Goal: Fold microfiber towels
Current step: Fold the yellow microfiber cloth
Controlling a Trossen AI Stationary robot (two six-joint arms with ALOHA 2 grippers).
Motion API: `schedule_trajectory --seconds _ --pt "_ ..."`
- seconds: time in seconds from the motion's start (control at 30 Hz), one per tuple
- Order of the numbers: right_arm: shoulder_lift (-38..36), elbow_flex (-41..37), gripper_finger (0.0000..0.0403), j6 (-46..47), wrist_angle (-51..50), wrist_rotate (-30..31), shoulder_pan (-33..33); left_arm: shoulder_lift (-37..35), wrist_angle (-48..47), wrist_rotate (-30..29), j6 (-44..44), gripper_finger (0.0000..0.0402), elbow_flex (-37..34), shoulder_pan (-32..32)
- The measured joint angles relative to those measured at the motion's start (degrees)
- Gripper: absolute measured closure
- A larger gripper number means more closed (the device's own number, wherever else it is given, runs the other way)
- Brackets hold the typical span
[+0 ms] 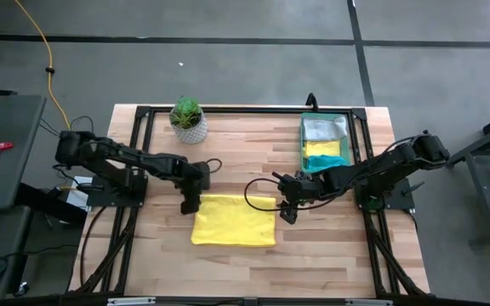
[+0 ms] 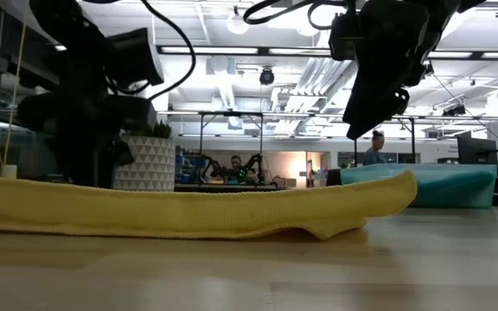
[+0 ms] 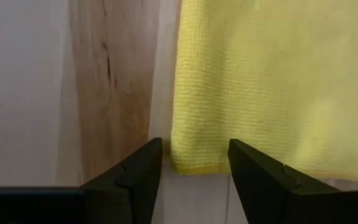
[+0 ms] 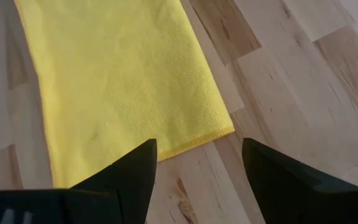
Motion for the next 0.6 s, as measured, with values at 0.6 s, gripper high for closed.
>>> schedule_trajectory --seconds 0.6 --pt "5.7 0.0 0.0174 -2.1 1.6 -2.7 -2.4 2.1 0.1 -3.6 1.3 0.0384 0.1 -0.3"
